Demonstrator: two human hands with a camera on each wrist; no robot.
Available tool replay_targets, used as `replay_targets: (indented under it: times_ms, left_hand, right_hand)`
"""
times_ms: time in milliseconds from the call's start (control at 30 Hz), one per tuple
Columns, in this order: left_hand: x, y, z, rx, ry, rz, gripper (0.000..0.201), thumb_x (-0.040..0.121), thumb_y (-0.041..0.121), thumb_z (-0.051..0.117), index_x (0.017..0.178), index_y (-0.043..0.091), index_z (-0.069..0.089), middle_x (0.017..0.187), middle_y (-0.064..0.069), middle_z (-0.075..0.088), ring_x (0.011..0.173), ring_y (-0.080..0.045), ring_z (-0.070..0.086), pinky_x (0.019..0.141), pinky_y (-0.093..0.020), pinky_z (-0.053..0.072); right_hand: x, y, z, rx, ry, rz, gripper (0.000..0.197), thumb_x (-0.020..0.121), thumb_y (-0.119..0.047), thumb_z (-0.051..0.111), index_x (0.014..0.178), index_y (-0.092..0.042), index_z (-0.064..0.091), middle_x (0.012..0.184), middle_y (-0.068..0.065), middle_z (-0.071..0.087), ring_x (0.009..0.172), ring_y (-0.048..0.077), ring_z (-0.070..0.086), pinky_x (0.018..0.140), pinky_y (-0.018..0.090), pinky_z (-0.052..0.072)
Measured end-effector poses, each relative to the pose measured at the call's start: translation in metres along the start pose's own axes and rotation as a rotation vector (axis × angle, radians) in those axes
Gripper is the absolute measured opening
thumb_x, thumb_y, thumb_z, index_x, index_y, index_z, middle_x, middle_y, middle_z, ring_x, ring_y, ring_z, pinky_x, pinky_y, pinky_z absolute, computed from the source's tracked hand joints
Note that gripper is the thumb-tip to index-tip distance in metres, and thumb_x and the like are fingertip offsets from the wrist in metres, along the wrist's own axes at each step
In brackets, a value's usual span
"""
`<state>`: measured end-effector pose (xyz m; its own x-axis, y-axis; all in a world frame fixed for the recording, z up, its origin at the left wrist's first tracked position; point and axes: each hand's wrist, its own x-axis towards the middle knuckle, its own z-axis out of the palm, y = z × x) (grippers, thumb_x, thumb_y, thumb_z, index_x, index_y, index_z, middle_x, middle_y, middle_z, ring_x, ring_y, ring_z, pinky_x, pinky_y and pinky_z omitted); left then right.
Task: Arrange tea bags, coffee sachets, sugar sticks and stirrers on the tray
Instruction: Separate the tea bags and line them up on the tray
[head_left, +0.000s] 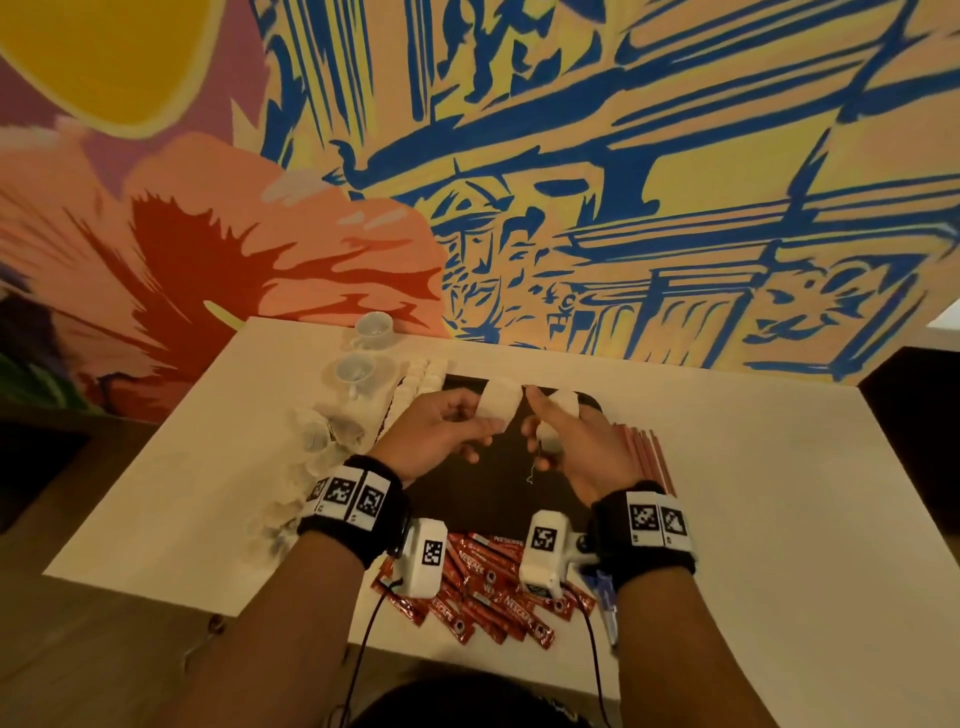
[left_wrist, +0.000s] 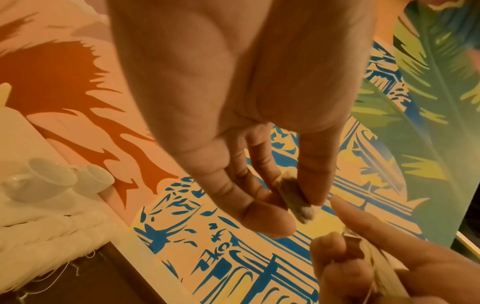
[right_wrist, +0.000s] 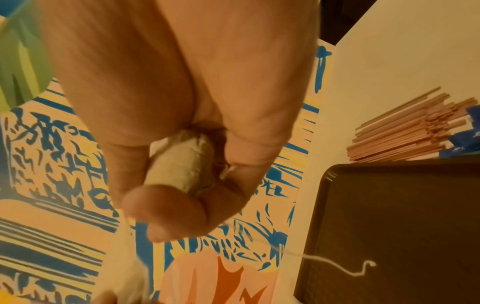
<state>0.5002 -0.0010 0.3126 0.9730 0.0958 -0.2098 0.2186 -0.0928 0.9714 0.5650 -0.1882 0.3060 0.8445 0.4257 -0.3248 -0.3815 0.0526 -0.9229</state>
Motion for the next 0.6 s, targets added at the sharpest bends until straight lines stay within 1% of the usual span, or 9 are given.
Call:
replay_targets:
  times_ms: [100,167,233,333,433,500,600]
  left_hand:
    - [-0.007,-0.006,0.007,-0.082,0.072,-0.032,0.021,0.089,0.013,0.073,0.108,0.003,0.069,0.106,-0.017,0.072,0.091,-0.019,0.07,0.072,-0.027,0.059]
    - [-0.01,-0.007,0.013,-0.116,0.094,-0.042,0.023,0.09,0.012,0.072,0.11,0.002,0.067,0.106,-0.018,0.073,0.092,-0.022,0.071,0.073,-0.027,0.059]
    - [-0.013,-0.007,0.02,-0.153,0.101,-0.046,0.026,0.09,0.01,0.071,0.113,0.0,0.065,0.105,-0.019,0.073,0.09,-0.024,0.072,0.074,-0.027,0.06]
    - [-0.016,-0.009,0.029,-0.171,0.112,-0.052,0.026,0.09,0.009,0.072,0.113,0.001,0.065,0.102,-0.019,0.074,0.088,-0.024,0.073,0.077,-0.027,0.06]
    - [-0.019,-0.015,0.031,-0.185,0.174,-0.076,0.026,0.089,0.009,0.072,0.113,0.001,0.066,0.102,-0.019,0.074,0.088,-0.024,0.074,0.078,-0.028,0.061]
    - [-0.022,-0.02,0.03,-0.182,0.217,-0.094,0.025,0.09,0.008,0.072,0.112,0.001,0.066,0.101,-0.02,0.074,0.087,-0.025,0.074,0.076,-0.028,0.061]
    - [-0.027,-0.026,0.028,-0.161,0.255,-0.105,0.022,0.09,0.008,0.072,0.11,0.001,0.067,0.102,-0.019,0.074,0.086,-0.024,0.074,0.075,-0.028,0.061]
  right_hand:
    - [-0.007,-0.003,-0.012,-0.03,-0.008,-0.02,0.029,0.096,-0.033,0.068,0.11,-0.008,0.065,0.087,0.01,0.073,0.072,0.018,0.062,0.056,0.028,0.049]
    - [-0.009,-0.005,-0.018,-0.039,-0.009,-0.015,0.028,0.096,-0.027,0.068,0.114,-0.007,0.061,0.094,0.013,0.077,0.075,0.02,0.065,0.057,0.028,0.052]
    - [-0.013,-0.005,-0.021,-0.051,-0.022,-0.013,0.023,0.097,-0.021,0.067,0.114,-0.007,0.059,0.097,0.015,0.077,0.074,0.02,0.066,0.057,0.029,0.052]
    - [-0.018,-0.002,-0.026,-0.092,0.006,-0.061,0.018,0.098,-0.019,0.065,0.114,-0.011,0.064,0.094,0.011,0.077,0.066,0.015,0.06,0.052,0.027,0.046]
    - [-0.021,-0.004,-0.035,-0.057,0.125,-0.102,0.015,0.098,-0.022,0.065,0.109,-0.012,0.069,0.084,0.007,0.071,0.061,0.012,0.051,0.048,0.025,0.04]
    - [-0.023,-0.008,-0.043,-0.05,0.164,-0.122,0.014,0.098,-0.024,0.066,0.106,-0.014,0.07,0.082,0.006,0.068,0.062,0.012,0.051,0.049,0.025,0.039]
    - [-0.025,-0.011,-0.056,-0.067,0.18,-0.136,0.012,0.097,-0.025,0.066,0.104,-0.017,0.071,0.081,0.004,0.068,0.064,0.012,0.053,0.052,0.026,0.042]
